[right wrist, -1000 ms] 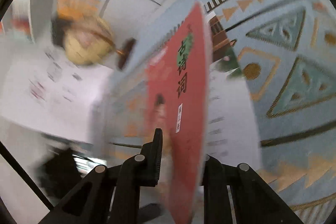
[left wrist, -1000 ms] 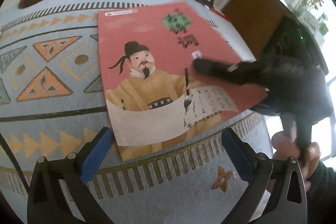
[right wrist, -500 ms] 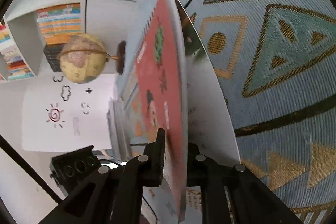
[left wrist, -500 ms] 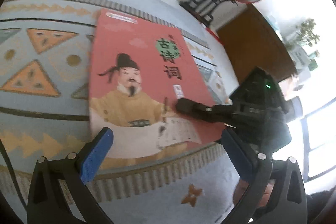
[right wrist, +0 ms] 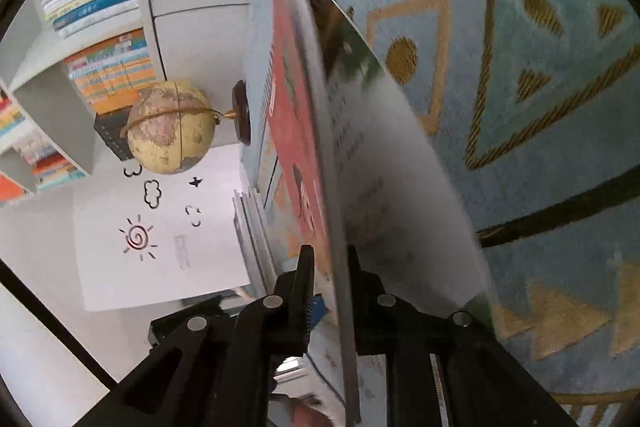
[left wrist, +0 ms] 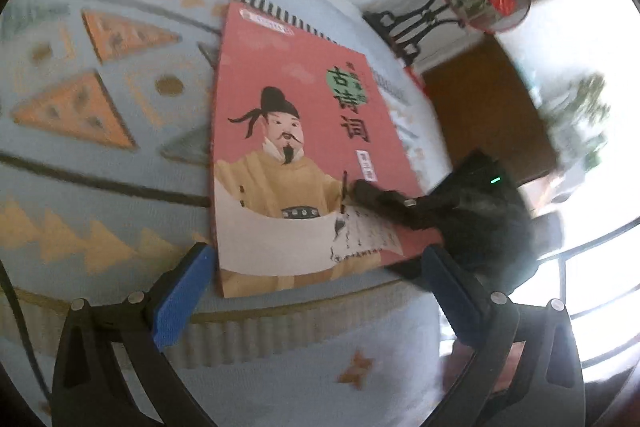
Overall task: Organize books
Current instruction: 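Lift the red book off the rug, tilting it upright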
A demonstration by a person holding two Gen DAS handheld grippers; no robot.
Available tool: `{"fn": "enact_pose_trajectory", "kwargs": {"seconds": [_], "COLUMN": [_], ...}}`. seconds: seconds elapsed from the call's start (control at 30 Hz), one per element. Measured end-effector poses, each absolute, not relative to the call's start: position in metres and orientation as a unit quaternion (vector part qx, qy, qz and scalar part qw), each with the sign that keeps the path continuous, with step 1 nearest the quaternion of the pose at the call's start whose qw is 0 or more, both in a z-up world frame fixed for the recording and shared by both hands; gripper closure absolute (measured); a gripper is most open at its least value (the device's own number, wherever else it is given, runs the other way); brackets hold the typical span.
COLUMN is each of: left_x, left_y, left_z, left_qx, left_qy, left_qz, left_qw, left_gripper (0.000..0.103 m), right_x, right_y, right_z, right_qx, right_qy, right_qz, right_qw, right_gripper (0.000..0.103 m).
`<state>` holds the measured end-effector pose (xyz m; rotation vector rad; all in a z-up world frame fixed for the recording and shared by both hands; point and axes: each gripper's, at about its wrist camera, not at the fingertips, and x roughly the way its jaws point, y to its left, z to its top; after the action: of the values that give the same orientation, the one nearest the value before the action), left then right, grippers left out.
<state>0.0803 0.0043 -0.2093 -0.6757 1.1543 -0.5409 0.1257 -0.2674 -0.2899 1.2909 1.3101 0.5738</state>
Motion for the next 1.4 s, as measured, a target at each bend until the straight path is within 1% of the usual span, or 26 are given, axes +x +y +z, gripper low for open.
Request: {"fn": "enact_pose_trajectory", "kwargs": {"seconds": [0.07, 0.13, 0.17, 0.2, 0.27, 0.37, 0.47, 0.53, 0.57, 0.6, 0.67, 0.8, 0.9, 0.93, 1.0, 1.1, 1.2, 1.27, 1.33, 1.4], "left_x": [0.084, 0.082, 0.082, 0.082, 0.083, 0.09, 0.095, 0.095, 0.094, 0.093, 0.09, 0.079, 0.073, 0.073, 0.077, 0.091, 0.1, 0.104, 0.106, 0.105], "left_y": [0.001, 0.002, 0.002, 0.004, 0.008, 0.009, 0.01, 0.01, 0.008, 0.008, 0.01, 0.017, 0.015, 0.014, 0.012, 0.007, -0.002, -0.008, -0.011, -0.011], "left_z": [-0.21, -0.206, -0.203, -0.201, -0.198, -0.203, -0.213, -0.219, -0.221, -0.221, -0.22, -0.207, -0.196, -0.196, -0.204, -0.225, -0.228, -0.226, -0.224, -0.223], "left_qx": [-0.337, -0.344, -0.354, -0.37, -0.399, -0.439, -0.457, -0.463, -0.464, -0.467, -0.48, -0.508, -0.512, -0.502, -0.491, -0.517, -0.531, -0.544, -0.543, -0.549], "left_qy": [0.517, 0.505, 0.495, 0.485, 0.469, 0.466, 0.475, 0.481, 0.484, 0.485, 0.48, 0.46, 0.447, 0.45, 0.464, 0.477, 0.469, 0.465, 0.466, 0.463], "left_qz": [-0.257, -0.261, -0.267, -0.273, -0.285, -0.29, -0.287, -0.287, -0.288, -0.287, -0.291, -0.307, -0.32, -0.313, -0.297, -0.285, -0.298, -0.305, -0.306, -0.309], "left_qw": [0.744, 0.747, 0.747, 0.744, 0.735, 0.711, 0.695, 0.687, 0.684, 0.681, 0.674, 0.66, 0.66, 0.669, 0.675, 0.651, 0.64, 0.629, 0.628, 0.624], "left_gripper": [0.001, 0.001, 0.001, 0.001, 0.001, 0.001, 0.001, 0.001, 0.001, 0.001, 0.001, 0.001, 0.001, 0.001, 0.001, 0.001, 0.001, 0.001, 0.001, 0.001], "right_x": [0.127, 0.129, 0.13, 0.131, 0.132, 0.13, 0.127, 0.125, 0.124, 0.123, 0.12, 0.109, 0.1, 0.096, 0.09, 0.086, 0.083, 0.082, 0.083, 0.084], "right_y": [-0.265, -0.264, -0.263, -0.265, -0.266, -0.268, -0.268, -0.264, -0.257, -0.251, -0.24, -0.244, -0.259, -0.265, -0.268, -0.27, -0.272, -0.273, -0.273, -0.276], "right_z": [-0.287, -0.285, -0.285, -0.286, -0.284, -0.279, -0.271, -0.261, -0.251, -0.243, -0.23, -0.22, -0.22, -0.221, -0.222, -0.227, -0.243, -0.25, -0.253, -0.257], "right_qx": [0.537, 0.529, 0.53, 0.526, 0.519, 0.5, 0.474, 0.438, 0.394, 0.365, 0.324, 0.355, 0.42, 0.453, 0.485, 0.478, 0.457, 0.449, 0.439, 0.454], "right_qy": [0.561, 0.562, 0.562, 0.563, 0.563, 0.56, 0.553, 0.551, 0.551, 0.551, 0.55, 0.54, 0.525, 0.514, 0.508, 0.521, 0.549, 0.56, 0.567, 0.574], "right_qz": [0.246, 0.247, 0.248, 0.245, 0.24, 0.225, 0.207, 0.198, 0.193, 0.193, 0.217, 0.267, 0.296, 0.311, 0.321, 0.304, 0.265, 0.243, 0.222, 0.221], "right_qw": [0.58, 0.586, 0.585, 0.588, 0.597, 0.621, 0.653, 0.683, 0.71, 0.725, 0.739, 0.715, 0.678, 0.658, 0.636, 0.639, 0.647, 0.653, 0.661, 0.645], "right_gripper": [0.089, 0.089, 0.089, 0.093, 0.093, 0.093, 0.093, 0.092, 0.091, 0.088, 0.088, 0.088, 0.088, 0.088, 0.088, 0.088, 0.088, 0.086, 0.079, 0.075]}}
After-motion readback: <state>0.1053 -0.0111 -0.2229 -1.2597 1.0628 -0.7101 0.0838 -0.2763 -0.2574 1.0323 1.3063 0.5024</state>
